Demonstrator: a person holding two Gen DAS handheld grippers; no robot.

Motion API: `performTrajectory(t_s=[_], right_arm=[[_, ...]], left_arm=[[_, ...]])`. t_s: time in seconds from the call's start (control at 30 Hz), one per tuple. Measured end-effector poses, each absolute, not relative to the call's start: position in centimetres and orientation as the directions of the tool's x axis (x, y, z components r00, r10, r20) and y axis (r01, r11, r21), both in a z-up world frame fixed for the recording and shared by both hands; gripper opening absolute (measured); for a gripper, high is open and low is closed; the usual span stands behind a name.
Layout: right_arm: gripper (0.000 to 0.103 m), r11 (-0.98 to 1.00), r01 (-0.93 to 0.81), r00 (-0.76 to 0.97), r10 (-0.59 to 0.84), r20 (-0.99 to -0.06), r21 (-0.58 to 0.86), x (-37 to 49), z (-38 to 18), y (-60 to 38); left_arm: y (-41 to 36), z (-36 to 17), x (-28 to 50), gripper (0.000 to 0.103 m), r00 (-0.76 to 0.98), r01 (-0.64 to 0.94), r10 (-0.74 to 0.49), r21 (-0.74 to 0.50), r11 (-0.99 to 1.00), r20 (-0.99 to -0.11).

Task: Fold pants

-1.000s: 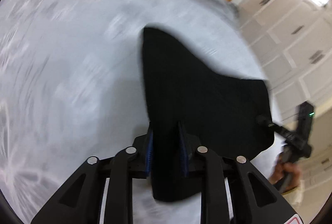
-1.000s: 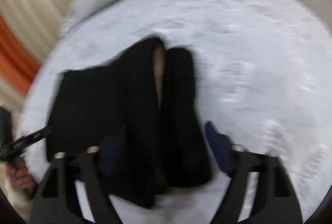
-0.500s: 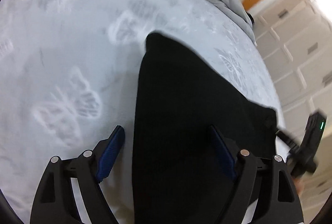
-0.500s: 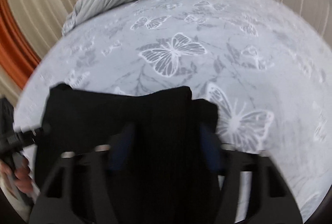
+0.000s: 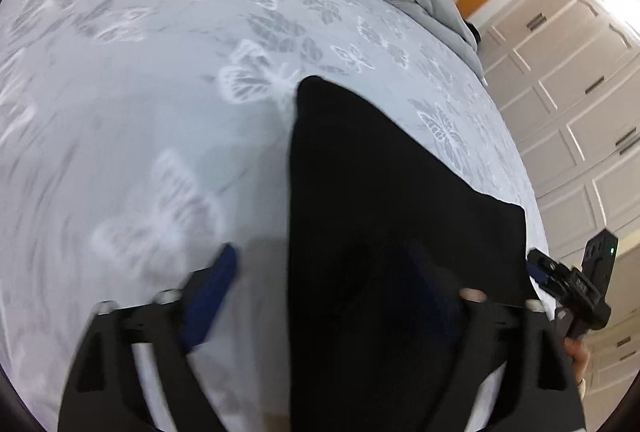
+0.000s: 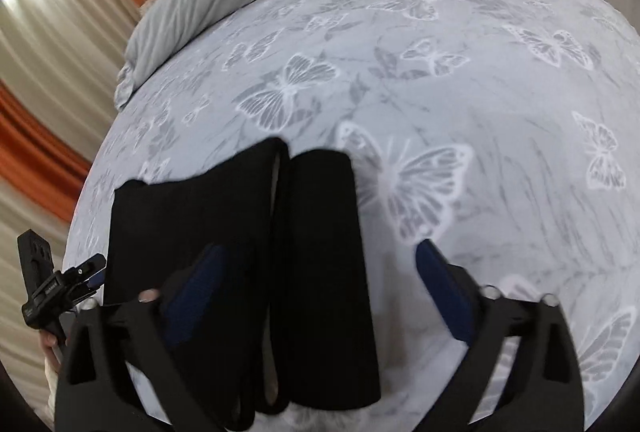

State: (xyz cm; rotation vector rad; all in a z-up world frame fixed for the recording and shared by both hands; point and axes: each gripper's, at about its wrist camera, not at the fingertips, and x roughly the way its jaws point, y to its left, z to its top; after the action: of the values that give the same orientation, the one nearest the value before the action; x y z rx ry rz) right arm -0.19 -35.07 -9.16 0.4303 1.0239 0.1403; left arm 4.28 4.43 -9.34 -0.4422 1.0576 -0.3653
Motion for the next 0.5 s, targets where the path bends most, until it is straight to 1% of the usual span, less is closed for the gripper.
performTrajectory(t_s=[0.07,0.1,0.13,0.17,0.2,0.23,0.27,0.3,0.33,0.37,0.43,0.47,0.5], right_arm=[[0.095,0.871,0.061,0.452,0.411,-0.792,0.487,0.3,-10.7,-33.7],[0.095,0.869,0.059,0.434,0.420,-0.797,0.491,0.4,-11.4,-32.9],[0.092,0.899,0.052,0.449,0.367,-0.815,0.434,0.4,-11.4,-31.8],[0.081,0.919,0.030,0.470,0.333,-0.817,0.392,0.2,-10.9,-30.8],[0.070,0.925,0.010,0.500,0.325,-0.803,0.380,-0.1,-10.0,-30.1],[0.049,0.924,0.003,0.527,0.322,-0.786,0.381,-0.5,-9.0,-29.7],[0.045,0.919,-0.002,0.561,0.327,-0.761,0.394,-1.0,-7.8,-29.4],[0.044,0.914,-0.011,0.582,0.336,-0.740,0.407,-1.4,-6.9,-29.2],[0.043,0.908,-0.041,0.608,0.354,-0.711,0.417,-2.2,-5.6,-28.6],[0.043,0.907,-0.074,0.618,0.367,-0.695,0.414,-2.6,-4.8,-28.0],[0.054,0.908,-0.111,0.604,0.384,-0.698,0.404,-2.9,-5.0,-26.8],[0.067,0.925,-0.089,0.593,0.348,-0.726,0.370,-2.6,-6.2,-26.6],[0.071,0.950,-0.027,0.588,0.267,-0.763,0.311,-2.3,-7.2,-26.9]], left_arm=[[4.3,-10.8,2.9,0.087,0.401,0.044,-0.521,-0.552,0.832,-0.754],[4.0,-11.4,2.3,0.087,0.400,0.043,-0.542,-0.576,0.817,-0.739],[3.9,-11.2,1.7,0.087,0.426,0.047,-0.530,-0.567,0.822,-0.734],[3.5,-11.1,1.6,0.085,0.423,0.063,-0.540,-0.571,0.819,-0.728],[3.0,-11.2,1.7,0.082,0.402,0.081,-0.574,-0.596,0.799,-0.714],[2.8,-11.0,1.7,0.050,0.402,0.095,-0.598,-0.618,0.781,-0.693],[2.7,-10.9,2.1,0.033,0.395,0.103,-0.619,-0.637,0.764,-0.679],[3.0,-10.2,2.7,0.022,0.419,0.096,-0.606,-0.631,0.770,-0.676],[3.4,-9.1,2.6,0.017,0.436,0.113,-0.605,-0.627,0.771,-0.666],[3.6,-8.0,2.5,0.016,0.446,0.143,-0.615,-0.627,0.766,-0.650],[4.5,-5.4,1.8,0.017,0.492,0.164,-0.582,-0.588,0.792,-0.647],[4.9,-4.8,1.4,0.018,0.510,0.150,-0.533,-0.540,0.828,-0.675],[5.0,-4.8,1.3,0.021,0.517,0.135,-0.493,-0.502,0.854,-0.699]])
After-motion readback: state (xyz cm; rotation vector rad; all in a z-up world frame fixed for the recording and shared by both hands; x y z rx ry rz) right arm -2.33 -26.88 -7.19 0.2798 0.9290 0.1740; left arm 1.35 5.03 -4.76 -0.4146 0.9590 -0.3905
